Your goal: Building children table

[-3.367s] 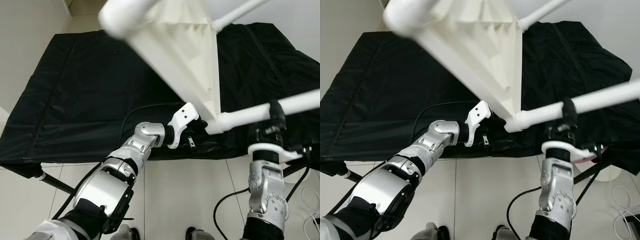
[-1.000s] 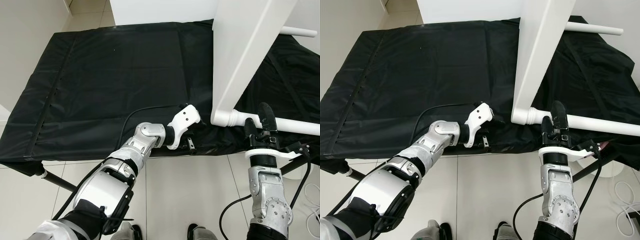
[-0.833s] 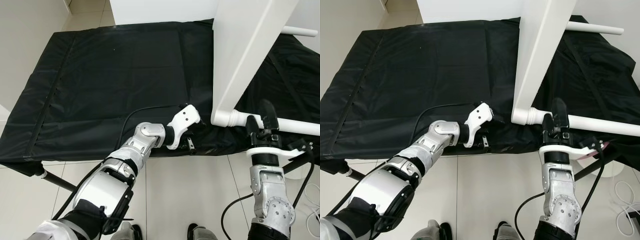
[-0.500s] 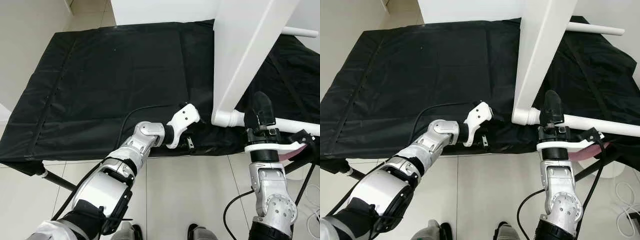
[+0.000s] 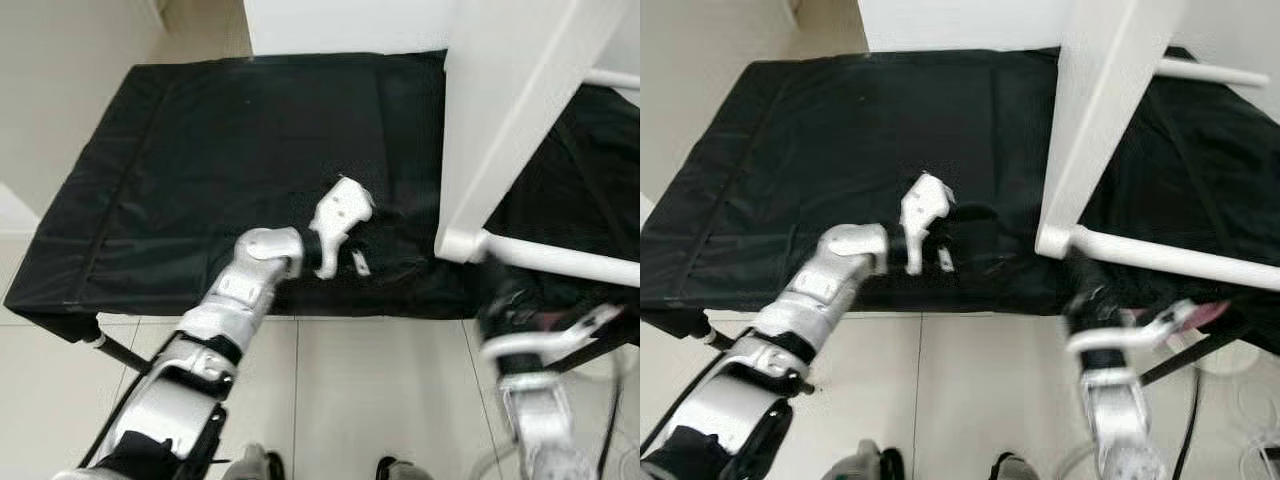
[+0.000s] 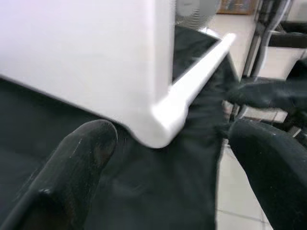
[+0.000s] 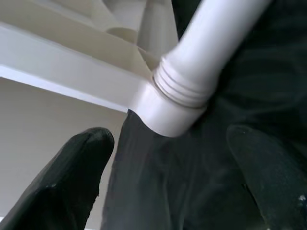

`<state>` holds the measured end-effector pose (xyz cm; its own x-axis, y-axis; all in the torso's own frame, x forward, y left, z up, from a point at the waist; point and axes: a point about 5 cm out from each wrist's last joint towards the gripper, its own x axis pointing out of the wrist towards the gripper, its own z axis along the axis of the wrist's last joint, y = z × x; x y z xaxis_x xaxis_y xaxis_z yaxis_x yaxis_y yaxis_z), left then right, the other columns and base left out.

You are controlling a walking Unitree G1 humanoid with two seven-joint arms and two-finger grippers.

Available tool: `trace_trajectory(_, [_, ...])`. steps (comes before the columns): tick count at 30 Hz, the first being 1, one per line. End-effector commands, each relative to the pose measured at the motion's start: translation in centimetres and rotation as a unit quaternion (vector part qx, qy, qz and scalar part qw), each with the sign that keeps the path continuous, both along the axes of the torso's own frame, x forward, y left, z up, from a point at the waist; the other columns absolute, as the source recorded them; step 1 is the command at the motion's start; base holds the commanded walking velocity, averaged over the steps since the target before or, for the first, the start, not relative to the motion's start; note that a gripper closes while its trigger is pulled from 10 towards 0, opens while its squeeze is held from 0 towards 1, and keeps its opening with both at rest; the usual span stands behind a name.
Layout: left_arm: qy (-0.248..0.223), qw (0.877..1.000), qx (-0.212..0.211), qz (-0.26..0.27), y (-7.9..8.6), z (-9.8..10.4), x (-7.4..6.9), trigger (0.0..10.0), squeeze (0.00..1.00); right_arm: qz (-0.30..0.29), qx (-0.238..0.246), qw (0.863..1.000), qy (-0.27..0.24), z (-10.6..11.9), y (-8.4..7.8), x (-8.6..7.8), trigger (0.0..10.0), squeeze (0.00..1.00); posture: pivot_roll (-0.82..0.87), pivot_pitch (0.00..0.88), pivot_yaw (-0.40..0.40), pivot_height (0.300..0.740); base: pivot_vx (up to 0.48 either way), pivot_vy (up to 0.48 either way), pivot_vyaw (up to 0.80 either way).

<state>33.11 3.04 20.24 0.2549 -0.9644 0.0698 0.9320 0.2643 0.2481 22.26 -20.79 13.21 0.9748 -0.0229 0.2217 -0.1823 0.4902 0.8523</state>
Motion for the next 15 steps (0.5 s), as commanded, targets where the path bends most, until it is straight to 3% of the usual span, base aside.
trace_trajectory(1, [0.003, 1.0, -0.012, 0.01, 0.6, 0.1, -0.3, 10.0, 0.0, 0.009, -0.027, 0.999, -0.019, 0.8, 1.7, 0.7, 10.0, 0.0, -0.08, 0.055, 0.085, 0.74, 0.0, 0.0, 0.0])
trace_trajectory(4, [0.003, 1.0, -0.016, 0.024, 0.8, 0.2, -0.2, 10.0, 0.0, 0.005, -0.043, 0.999, -0.016, 0.9, 1.7, 0.8, 10.0, 0.0, -0.08, 0.055, 0.085, 0.74, 0.0, 0.0, 0.0])
trace_trajectory(7, [0.018, 0.993, -0.038, 0.114, 2.5, 0.7, 0.5, 10.0, 0.0, -0.009, -0.116, 0.993, -0.004, 1.1, 1.9, 1.3, 10.0, 0.0, -0.07, 0.035, 0.082, 0.74, 0.0, 0.0, 0.0])
trace_trajectory(13, [0.035, 0.979, -0.055, 0.191, 4.0, 0.9, 1.2, 10.0, 0.0, -0.013, -0.187, 0.982, -0.014, 2.0, 2.6, 1.9, 10.0, 0.0, -0.07, 0.024, 0.078, 0.74, 0.0, 0.0, 0.0])
trace_trajectory(15, [0.046, 0.97, -0.07, 0.229, 4.8, 0.9, 1.3, 10.0, 0.0, -0.014, -0.216, 0.976, -0.024, 2.4, 3.1, 2.3, 10.0, 0.0, -0.07, 0.013, 0.07, 0.74, 0.0, 0.0, 0.0])
